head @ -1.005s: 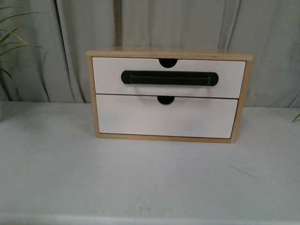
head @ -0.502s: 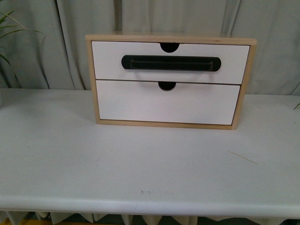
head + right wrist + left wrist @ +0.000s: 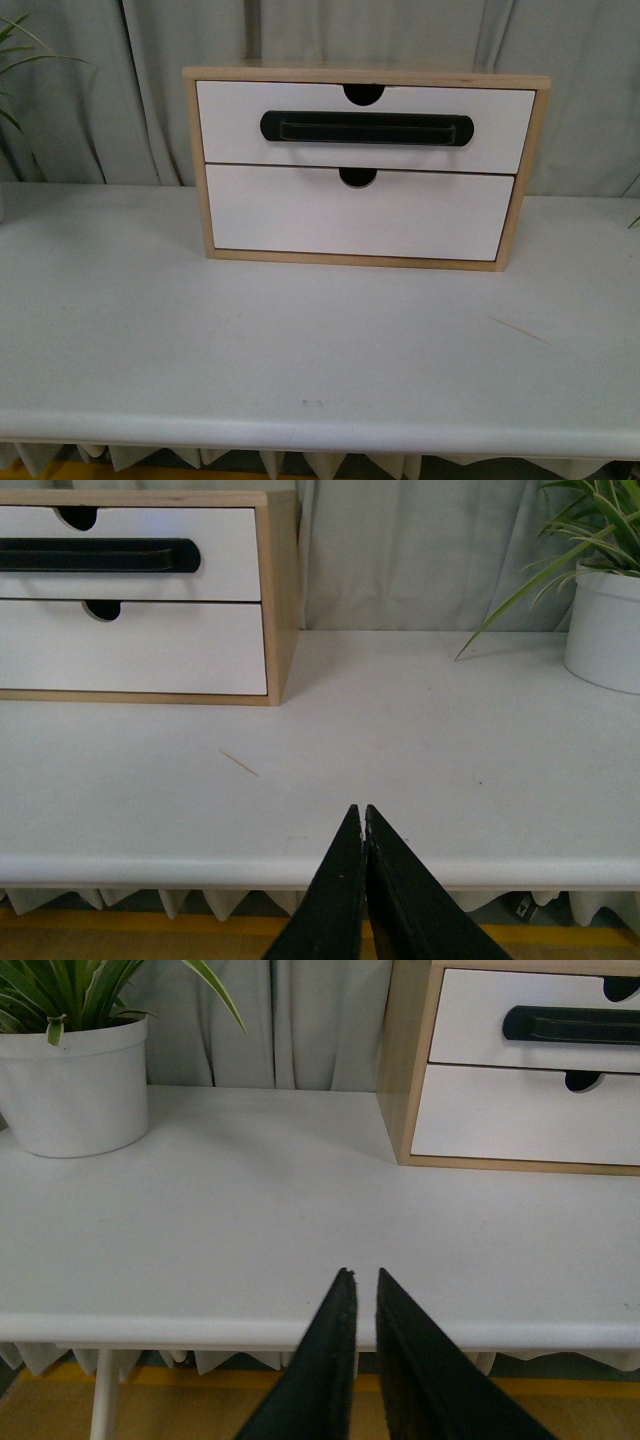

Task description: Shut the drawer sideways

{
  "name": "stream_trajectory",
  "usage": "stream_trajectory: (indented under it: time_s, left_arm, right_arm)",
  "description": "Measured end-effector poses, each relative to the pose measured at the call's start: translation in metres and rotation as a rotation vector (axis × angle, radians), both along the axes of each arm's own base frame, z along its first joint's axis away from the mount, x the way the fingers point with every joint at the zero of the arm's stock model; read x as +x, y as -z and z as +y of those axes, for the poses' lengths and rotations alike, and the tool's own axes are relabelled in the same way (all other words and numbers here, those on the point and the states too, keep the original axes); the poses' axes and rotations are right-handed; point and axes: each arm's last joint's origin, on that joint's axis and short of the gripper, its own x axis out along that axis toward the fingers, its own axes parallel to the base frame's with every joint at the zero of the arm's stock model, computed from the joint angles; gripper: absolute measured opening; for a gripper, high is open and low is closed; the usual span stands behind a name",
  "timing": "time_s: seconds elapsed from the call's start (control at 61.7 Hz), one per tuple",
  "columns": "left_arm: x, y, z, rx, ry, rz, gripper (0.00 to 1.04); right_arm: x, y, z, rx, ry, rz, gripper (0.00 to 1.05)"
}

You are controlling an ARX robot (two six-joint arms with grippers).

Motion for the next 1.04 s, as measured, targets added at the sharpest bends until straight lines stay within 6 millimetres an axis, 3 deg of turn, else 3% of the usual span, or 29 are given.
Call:
stream_trajectory:
  time_s: [0.502,0.535,1.037]
  left_arm:
    - [0.0,0.0,0.0,0.001,0.0,0.0,1.01]
    - [0.0,0.0,0.0,0.002,0.0,0.0,0.99]
    - [0.0,0.0,0.0,0.002,0.0,0.0,0.99]
  right_arm:
    - [0.0,0.0,0.0,0.0,0.0,0.0,0.94]
    - [0.0,0.0,0.0,0.001,0.0,0.0,0.98]
    - [0.0,0.0,0.0,0.001,0.0,0.0,0.96]
